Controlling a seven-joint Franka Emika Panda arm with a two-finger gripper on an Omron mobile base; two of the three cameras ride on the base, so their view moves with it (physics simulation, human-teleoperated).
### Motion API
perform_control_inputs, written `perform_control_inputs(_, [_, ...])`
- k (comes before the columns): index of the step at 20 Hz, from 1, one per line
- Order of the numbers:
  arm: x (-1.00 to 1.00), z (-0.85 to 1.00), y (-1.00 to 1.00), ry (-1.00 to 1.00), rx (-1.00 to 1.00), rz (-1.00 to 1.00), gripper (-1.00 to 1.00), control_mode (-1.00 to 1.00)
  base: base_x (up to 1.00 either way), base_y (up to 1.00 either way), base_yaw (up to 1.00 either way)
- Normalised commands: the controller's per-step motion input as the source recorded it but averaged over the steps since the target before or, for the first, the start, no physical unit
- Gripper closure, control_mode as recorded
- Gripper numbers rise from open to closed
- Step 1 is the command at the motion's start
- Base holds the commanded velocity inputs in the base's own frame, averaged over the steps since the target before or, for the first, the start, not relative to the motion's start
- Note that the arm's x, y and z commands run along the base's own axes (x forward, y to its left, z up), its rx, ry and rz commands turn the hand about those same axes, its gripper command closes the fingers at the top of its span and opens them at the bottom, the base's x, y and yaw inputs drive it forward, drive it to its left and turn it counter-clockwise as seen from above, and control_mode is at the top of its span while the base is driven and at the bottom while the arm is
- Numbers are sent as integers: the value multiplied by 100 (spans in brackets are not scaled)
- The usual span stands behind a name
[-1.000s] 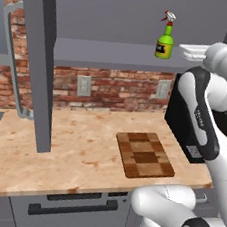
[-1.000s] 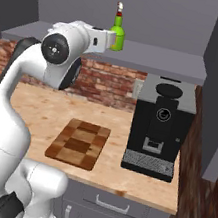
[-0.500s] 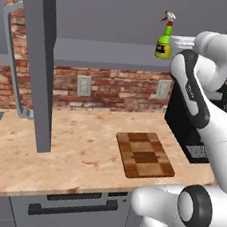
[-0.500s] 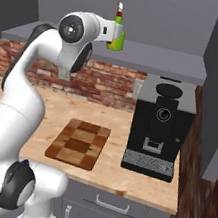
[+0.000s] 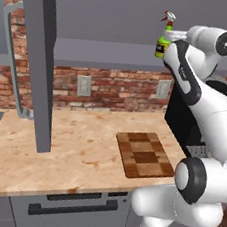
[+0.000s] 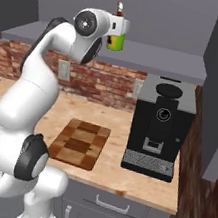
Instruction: Grab the spray bottle from the cabinet, then place it next to the cutting board for sanitizing. Then grab the dish brush from the countertop next to the sink and place it next to the cutting board.
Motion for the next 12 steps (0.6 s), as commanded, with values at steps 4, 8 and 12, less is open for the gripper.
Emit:
perform_control_inputs(4, [49, 0, -3, 0, 0, 2, -100, -100, 0, 0, 0])
perform_control_inputs(8, [50, 0, -1, 0, 0, 1, -100, -100, 0, 0, 0])
perform_control_inputs(12, [44, 0, -3, 0, 0, 1, -100, -100, 0, 0, 0])
